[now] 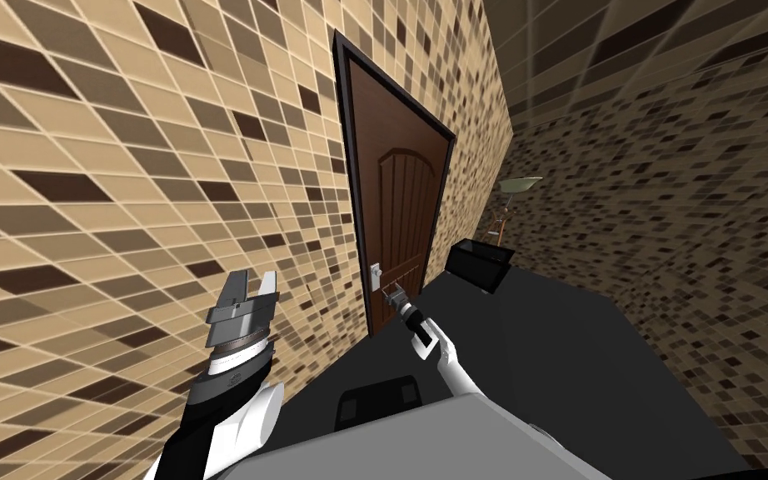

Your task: Pull the door open

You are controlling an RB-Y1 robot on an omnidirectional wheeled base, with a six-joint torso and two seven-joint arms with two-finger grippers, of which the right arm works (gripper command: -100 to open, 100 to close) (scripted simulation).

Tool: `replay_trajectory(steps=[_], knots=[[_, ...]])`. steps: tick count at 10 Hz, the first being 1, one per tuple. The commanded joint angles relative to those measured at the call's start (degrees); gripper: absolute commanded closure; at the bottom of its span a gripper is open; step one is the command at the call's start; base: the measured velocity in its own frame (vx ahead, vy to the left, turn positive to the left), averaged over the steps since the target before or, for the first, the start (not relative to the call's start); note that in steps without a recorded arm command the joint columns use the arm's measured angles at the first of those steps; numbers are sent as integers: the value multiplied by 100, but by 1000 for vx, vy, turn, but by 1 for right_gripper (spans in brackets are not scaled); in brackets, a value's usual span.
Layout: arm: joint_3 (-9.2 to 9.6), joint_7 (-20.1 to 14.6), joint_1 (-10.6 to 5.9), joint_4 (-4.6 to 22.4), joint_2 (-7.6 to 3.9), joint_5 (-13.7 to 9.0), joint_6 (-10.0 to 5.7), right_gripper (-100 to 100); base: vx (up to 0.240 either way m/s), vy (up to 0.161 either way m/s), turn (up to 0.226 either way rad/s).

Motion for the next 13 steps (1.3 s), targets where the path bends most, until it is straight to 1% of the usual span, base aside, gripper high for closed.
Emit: replay_trajectory(steps=[1,2,3,4,7,11,12,13], knots=[[31,103,-85,168,-5,93,-7,-100,145,-27,26],[60,183,-145,296,-8,172,-11,-100,154,-32,32],[27,143,-108,255,3,122,-42,-100,71,-16,11],[38,230,-291,497,77,74,-71,-100,16,-14,-94],[49,357,-592,915,205,-23,-127,-100,2,-10,-75],[56,607,-1125,1636,443,-190,-259,-100,20,-8,-89],[56,607,-1125,1674,443,-190,-259,-100,28,-3,-30],[56,679,-1268,1877,509,-234,-300,-100,29,-5,-76]])
